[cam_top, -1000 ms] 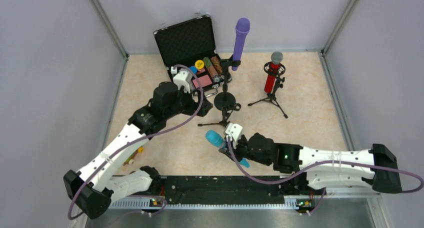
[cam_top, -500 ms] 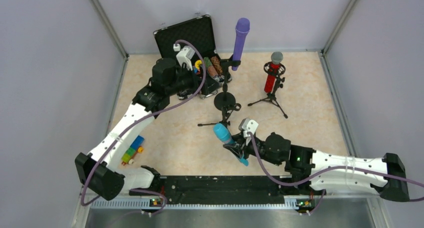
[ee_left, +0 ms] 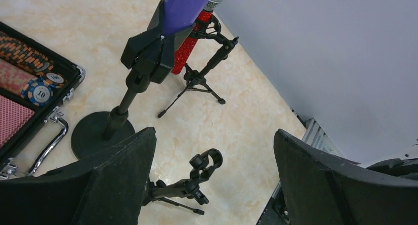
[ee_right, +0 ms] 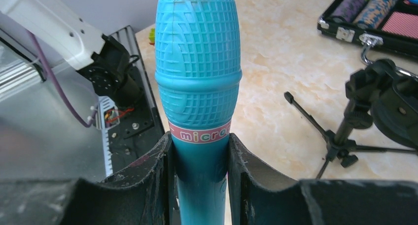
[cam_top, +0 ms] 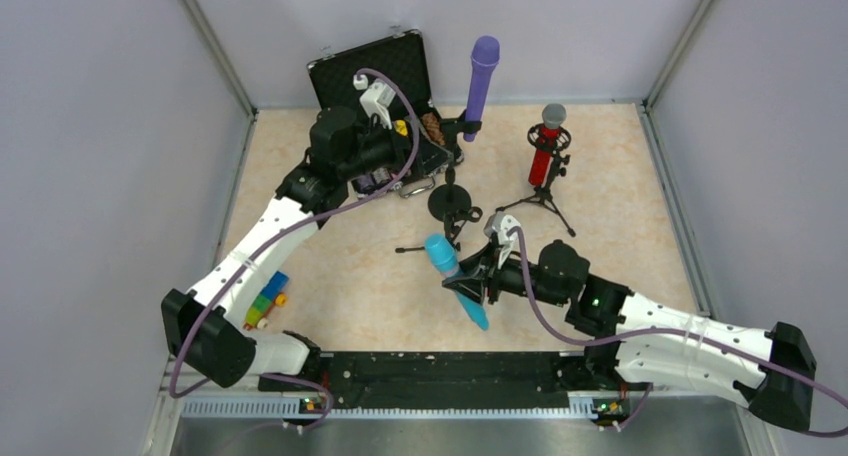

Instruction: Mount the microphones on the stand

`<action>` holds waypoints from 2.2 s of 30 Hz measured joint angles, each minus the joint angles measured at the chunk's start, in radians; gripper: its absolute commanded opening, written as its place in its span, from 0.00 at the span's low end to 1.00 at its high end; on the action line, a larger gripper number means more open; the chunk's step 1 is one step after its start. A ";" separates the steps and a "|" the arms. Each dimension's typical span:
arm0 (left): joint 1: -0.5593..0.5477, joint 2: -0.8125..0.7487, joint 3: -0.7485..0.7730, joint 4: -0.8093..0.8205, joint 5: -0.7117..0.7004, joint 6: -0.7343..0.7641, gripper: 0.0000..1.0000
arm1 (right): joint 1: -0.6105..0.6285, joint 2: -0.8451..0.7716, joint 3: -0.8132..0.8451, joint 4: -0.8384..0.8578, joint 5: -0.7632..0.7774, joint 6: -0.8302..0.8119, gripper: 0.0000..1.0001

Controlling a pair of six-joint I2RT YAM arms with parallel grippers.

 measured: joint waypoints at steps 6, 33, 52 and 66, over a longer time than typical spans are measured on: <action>0.000 0.000 -0.088 0.096 0.033 0.040 0.92 | -0.005 0.019 0.037 0.045 -0.040 0.011 0.00; 0.000 -0.168 -0.220 0.196 0.070 0.304 0.96 | -0.017 -0.138 -0.009 0.237 0.378 -0.118 0.00; -0.093 -0.215 -0.280 0.141 0.097 0.455 0.99 | -0.198 0.005 0.144 0.320 0.339 -0.049 0.00; -0.119 -0.201 -0.282 0.287 0.356 0.300 0.97 | -0.212 0.165 0.181 0.489 0.185 0.042 0.00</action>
